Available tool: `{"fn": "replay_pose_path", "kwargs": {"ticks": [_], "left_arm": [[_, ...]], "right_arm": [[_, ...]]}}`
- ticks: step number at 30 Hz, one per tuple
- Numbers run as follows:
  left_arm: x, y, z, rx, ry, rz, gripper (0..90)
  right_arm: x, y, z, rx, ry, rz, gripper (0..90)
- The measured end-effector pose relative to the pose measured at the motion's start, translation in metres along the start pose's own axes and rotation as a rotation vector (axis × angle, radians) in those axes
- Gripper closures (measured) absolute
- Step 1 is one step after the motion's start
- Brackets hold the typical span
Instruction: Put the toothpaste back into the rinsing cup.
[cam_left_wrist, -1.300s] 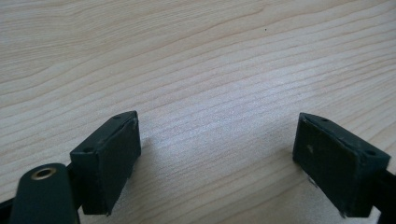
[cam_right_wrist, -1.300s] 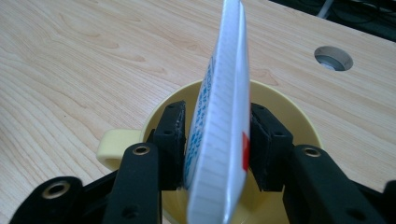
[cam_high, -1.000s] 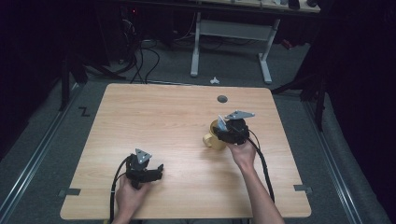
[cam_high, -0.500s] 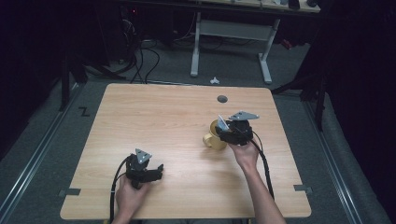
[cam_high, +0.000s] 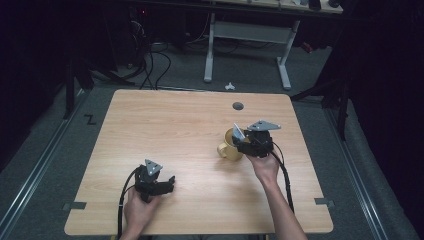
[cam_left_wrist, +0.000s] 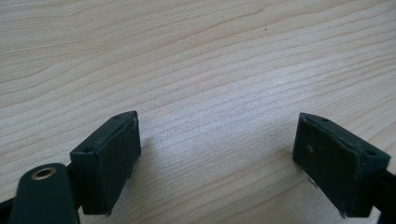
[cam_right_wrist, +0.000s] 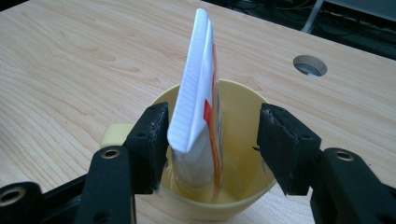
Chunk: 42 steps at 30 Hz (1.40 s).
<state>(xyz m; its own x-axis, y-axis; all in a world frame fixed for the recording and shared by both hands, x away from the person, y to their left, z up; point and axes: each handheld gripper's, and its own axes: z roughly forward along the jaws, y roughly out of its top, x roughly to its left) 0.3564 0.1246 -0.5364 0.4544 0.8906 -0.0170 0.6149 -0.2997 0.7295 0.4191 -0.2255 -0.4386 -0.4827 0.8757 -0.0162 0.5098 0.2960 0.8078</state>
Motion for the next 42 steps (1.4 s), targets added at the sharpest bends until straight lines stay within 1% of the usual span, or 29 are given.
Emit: {"fn": "replay_pose_path", "kwargs": {"ticks": [7, 15, 21, 23, 26, 28, 33, 40, 42], "left_arm": [[0.0, 0.0, 0.0, 0.0, 0.0, 0.0, 15.3], [0.0, 0.0, 0.0, 0.0, 0.0, 0.0, 15.3], [0.0, 0.0, 0.0, 0.0, 0.0, 0.0, 15.3], [0.0, 0.0, 0.0, 0.0, 0.0, 0.0, 15.3], [0.0, 0.0, 0.0, 0.0, 0.0, 0.0, 15.3], [0.0, 0.0, 0.0, 0.0, 0.0, 0.0, 15.3], [0.0, 0.0, 0.0, 0.0, 0.0, 0.001, 15.3], [0.0, 0.0, 0.0, 0.0, 0.0, 0.001, 15.3], [0.0, 0.0, 0.0, 0.0, 0.0, 0.001, 15.3]], "right_arm": [[-0.002, -0.004, -0.005, -0.008, 0.001, 0.009, 44.3], [-0.002, -0.004, -0.007, -0.013, 0.001, 0.001, 44.4], [-0.002, -0.007, -0.013, -0.022, 0.0, -0.001, 44.5], [-0.004, -0.009, -0.016, -0.028, 0.002, 0.004, 44.4], [-0.006, -0.011, -0.019, -0.021, 0.007, 0.015, 44.1], [-0.006, -0.011, -0.022, -0.026, 0.007, 0.004, 44.4], [-0.005, -0.011, -0.027, -0.036, 0.008, -0.003, 44.4], [-0.005, -0.013, -0.031, -0.051, 0.014, 0.002, 44.5], [-0.007, -0.016, -0.032, -0.052, 0.018, 0.018, 44.6]]}}
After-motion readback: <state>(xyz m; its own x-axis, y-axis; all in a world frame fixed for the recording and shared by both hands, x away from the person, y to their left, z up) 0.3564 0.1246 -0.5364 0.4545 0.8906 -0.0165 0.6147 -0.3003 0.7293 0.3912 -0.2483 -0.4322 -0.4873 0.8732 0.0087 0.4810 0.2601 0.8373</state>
